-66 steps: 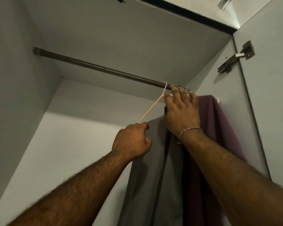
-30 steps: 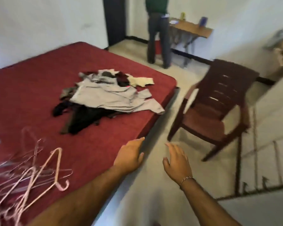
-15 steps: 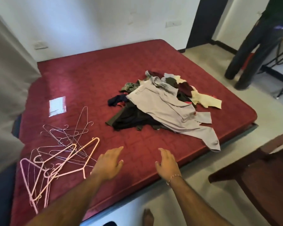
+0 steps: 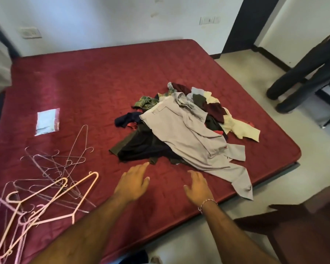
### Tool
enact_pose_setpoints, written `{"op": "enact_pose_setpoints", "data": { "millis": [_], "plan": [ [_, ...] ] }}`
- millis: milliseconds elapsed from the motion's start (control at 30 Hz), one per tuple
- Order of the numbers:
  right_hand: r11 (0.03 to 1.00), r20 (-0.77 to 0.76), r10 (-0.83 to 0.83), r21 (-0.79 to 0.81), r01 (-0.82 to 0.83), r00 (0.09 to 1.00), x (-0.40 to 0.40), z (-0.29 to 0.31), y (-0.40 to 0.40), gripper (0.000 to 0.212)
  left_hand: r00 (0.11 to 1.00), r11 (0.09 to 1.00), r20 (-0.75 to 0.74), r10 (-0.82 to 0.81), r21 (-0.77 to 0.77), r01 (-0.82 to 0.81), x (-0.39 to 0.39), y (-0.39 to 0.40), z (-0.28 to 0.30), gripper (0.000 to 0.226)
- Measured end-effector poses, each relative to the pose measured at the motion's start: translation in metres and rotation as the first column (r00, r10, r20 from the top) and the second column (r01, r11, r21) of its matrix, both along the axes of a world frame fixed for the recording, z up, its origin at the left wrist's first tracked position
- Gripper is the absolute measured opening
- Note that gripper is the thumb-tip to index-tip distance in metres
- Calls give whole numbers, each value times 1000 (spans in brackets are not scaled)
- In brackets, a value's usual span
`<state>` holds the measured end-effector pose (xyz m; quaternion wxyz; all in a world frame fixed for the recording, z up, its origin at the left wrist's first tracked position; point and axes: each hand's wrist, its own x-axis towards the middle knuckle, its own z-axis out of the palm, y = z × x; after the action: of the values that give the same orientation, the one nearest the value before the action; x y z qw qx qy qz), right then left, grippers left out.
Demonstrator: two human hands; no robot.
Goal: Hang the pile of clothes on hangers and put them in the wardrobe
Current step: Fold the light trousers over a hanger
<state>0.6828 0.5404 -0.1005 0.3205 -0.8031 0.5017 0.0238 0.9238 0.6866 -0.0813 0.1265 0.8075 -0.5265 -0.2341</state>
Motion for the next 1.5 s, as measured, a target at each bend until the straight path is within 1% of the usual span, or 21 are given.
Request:
{"op": "enact_pose_setpoints", "data": {
  "millis": [133, 200, 267, 367, 433, 533, 600, 667, 800, 900, 933, 967, 1033, 1067, 1167, 1233, 1333, 1367, 1400, 1433, 1500],
  "plan": [
    [998, -51, -40, -41, 38, 998, -6, 2, -53, 61, 998, 1000, -58, -3, -2, 3, 7, -64, -11, 66],
    [996, -78, -79, -44, 76, 994, -5, 1, -81, 60, 996, 1000, -85, 4, 0, -4, 9, -92, -15, 65],
    [995, -78, -88, -44, 84, 993, 0, -3, -108, 60, 986, 999, -159, 51, -11, -54, 9, -116, -15, 68],
    [999, -106, -47, -3, 47, 993, 19, -14, -159, 61, 945, 985, -289, 157, -23, -170, 9, -157, -18, 62],
    [999, -148, -31, 11, 33, 988, 36, -26, -192, 63, 917, 971, -337, 214, -33, -238, 11, -178, -20, 60],
    [998, -183, 31, 57, -21, 983, 70, -46, -241, 64, 883, 938, -340, 324, -10, -348, 16, -205, -13, 58],
    [997, -214, 58, 58, -47, 975, 89, -58, -264, 64, 874, 932, -350, 337, -5, -362, 20, -216, -9, 57],
    [994, -287, 105, 64, -91, 952, 105, -72, -286, 64, 865, 921, -339, 370, 9, -390, 25, -228, -10, 55],
    [983, -431, 181, 57, -173, 884, 121, -98, -310, 58, 774, 845, -381, 506, 37, -534, 33, -237, -19, 52],
    [975, -477, 223, 105, -197, 850, 123, -112, -322, 74, 729, 817, -410, 548, 77, -571, 30, -233, -33, 49],
    [972, -451, 235, 138, -193, 861, 126, -113, -323, 79, 720, 814, -415, 555, 93, -574, 28, -230, -36, 48],
    [969, -399, 238, 164, -187, 886, 128, -112, -323, 78, 707, 807, -424, 566, 110, -580, 28, -227, -41, 48],
    [963, -308, 250, 182, -201, 918, 132, -109, -320, 67, 682, 793, -433, 590, 148, -592, 27, -222, -48, 46],
    [960, -295, 261, 179, -215, 919, 131, -108, -319, 64, 673, 788, -434, 599, 171, -591, 27, -221, -51, 45],
    [971, -403, 238, 134, -200, 884, 122, -105, -321, 70, 669, 795, -447, 594, 196, -575, 26, -217, -56, 42],
    [979, -484, 205, 113, -172, 850, 116, -112, -334, 69, 673, 805, -462, 578, 183, -565, 29, -213, -62, 41],
    [973, -553, 229, 116, -198, 801, 109, -126, -353, 76, 658, 811, -497, 565, 189, -554, 33, -207, -72, 40],
    [970, -544, 243, 109, -220, 803, 110, -128, -354, 79, 648, 806, -506, 569, 190, -560, 35, -203, -76, 39],
    [968, -489, 250, 108, -227, 836, 111, -128, -352, 77, 642, 803, -512, 570, 185, -566, 37, -200, -78, 38],
    [967, -389, 252, 127, -219, 886, 115, -126, -349, 73, 638, 800, -513, 573, 184, -571, 39, -198, -79, 36],
    [955, -75, 178, 253, -154, 981, 123, -105, -326, 59, 609, 784, -526, 594, 208, -585, 45, -193, -79, 32]
  ]
}}
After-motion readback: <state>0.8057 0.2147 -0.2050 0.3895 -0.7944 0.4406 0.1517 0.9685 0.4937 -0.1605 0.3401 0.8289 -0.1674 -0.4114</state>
